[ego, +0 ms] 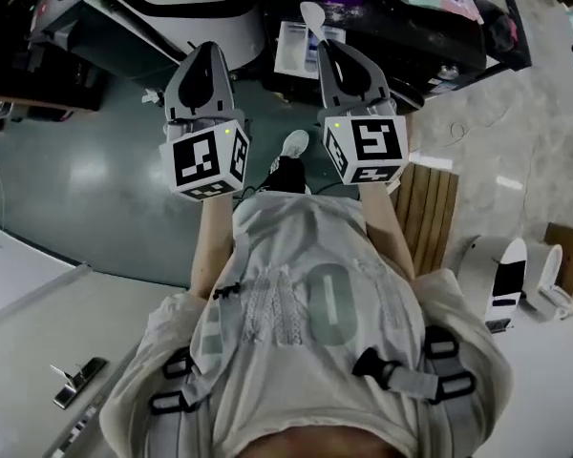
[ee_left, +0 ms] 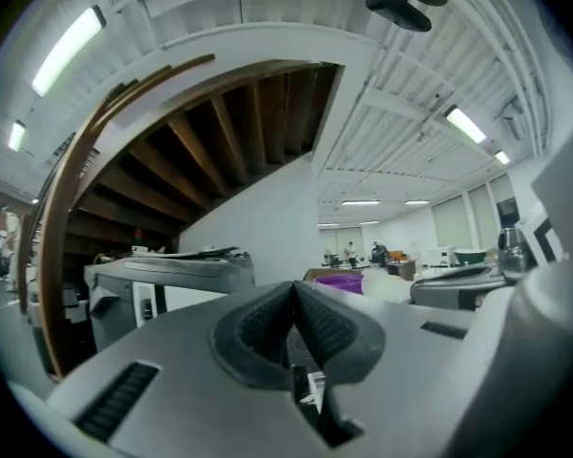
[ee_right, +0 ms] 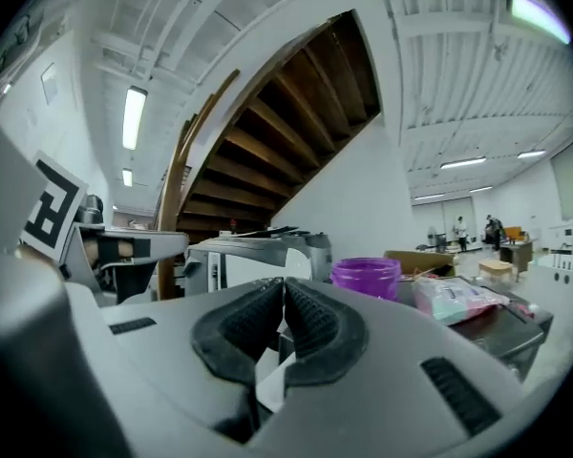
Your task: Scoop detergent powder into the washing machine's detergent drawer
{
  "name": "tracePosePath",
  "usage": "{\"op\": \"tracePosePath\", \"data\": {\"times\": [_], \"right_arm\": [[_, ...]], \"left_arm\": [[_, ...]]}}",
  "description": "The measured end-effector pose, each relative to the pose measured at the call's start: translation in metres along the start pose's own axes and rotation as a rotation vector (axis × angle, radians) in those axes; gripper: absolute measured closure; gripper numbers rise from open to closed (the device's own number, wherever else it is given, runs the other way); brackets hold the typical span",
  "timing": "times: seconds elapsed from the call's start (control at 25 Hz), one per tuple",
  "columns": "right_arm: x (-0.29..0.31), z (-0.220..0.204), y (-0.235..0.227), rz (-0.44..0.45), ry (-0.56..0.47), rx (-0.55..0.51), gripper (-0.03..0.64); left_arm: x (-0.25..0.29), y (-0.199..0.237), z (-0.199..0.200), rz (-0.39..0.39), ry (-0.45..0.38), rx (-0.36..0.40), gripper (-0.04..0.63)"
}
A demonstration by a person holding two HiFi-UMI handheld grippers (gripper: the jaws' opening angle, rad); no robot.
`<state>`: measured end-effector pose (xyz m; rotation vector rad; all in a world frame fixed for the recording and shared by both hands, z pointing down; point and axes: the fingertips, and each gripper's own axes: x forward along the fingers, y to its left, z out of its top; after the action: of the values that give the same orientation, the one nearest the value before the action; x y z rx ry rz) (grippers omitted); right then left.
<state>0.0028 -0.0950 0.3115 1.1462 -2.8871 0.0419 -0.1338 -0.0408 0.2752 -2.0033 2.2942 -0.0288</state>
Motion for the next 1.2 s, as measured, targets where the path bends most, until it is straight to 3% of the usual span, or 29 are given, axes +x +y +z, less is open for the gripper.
{"op": "tracePosePath", "data": {"times": [0.2, 0.48, 0.88, 1.2], "right_arm": [[-0.007, 0.002, -0.054, -0.159, 0.008, -0.004, 0.607], [-0.006, 0.002, -0.098, -0.286, 0.025, -0.004, 0.607], [0.036, 0.005, -0.136, -0.338, 0.026, 0.019, 0.607], [0.080, 0.027, -0.165, -0.343, 0.071, 0.013, 0.607]], "left_arm": [[0.051, -0.051, 0.004, -0.171, -0.010, 0.002, 0.575], [0.099, -0.086, -0.002, -0.285, 0.006, -0.018, 0.575], [0.167, -0.090, -0.010, -0.352, 0.019, -0.021, 0.575], [0.222, -0.076, 0.003, -0.333, 0.045, -0.039, 0.575]]}}
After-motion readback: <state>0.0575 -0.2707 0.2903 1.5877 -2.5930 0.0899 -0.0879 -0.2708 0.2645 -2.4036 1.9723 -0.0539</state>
